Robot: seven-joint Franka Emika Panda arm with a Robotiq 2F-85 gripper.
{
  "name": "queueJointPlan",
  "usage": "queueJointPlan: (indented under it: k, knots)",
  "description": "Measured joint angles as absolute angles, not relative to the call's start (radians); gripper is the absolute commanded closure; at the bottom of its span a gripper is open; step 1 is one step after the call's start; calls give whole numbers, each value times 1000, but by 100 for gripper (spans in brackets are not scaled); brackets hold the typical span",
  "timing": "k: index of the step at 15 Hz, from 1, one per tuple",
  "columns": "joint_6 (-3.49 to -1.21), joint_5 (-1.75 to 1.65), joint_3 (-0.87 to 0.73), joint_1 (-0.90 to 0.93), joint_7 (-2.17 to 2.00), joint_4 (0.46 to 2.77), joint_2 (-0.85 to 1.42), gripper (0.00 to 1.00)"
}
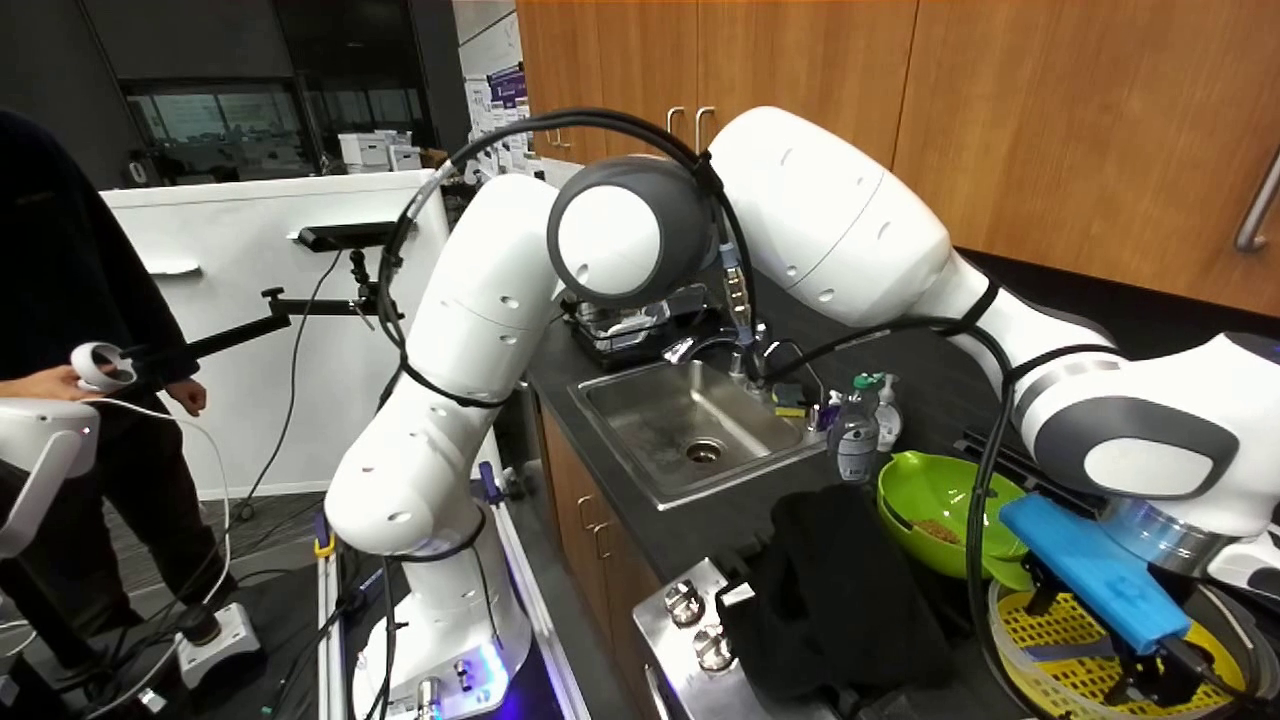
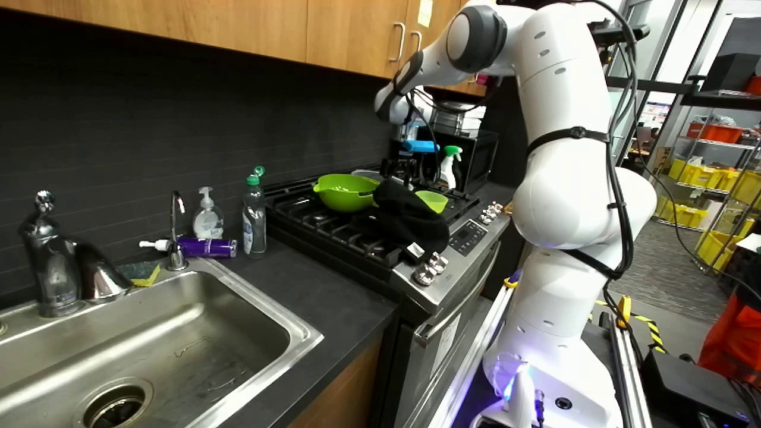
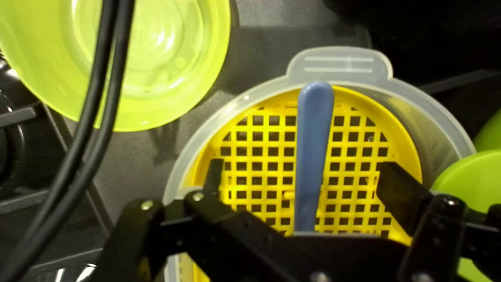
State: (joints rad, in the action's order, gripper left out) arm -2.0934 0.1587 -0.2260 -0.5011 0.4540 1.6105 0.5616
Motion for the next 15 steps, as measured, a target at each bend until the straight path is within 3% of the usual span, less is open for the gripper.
queueJointPlan:
  k: [15]
  knots:
    - [-2034,159,-226,-528,431,1462,667,0]
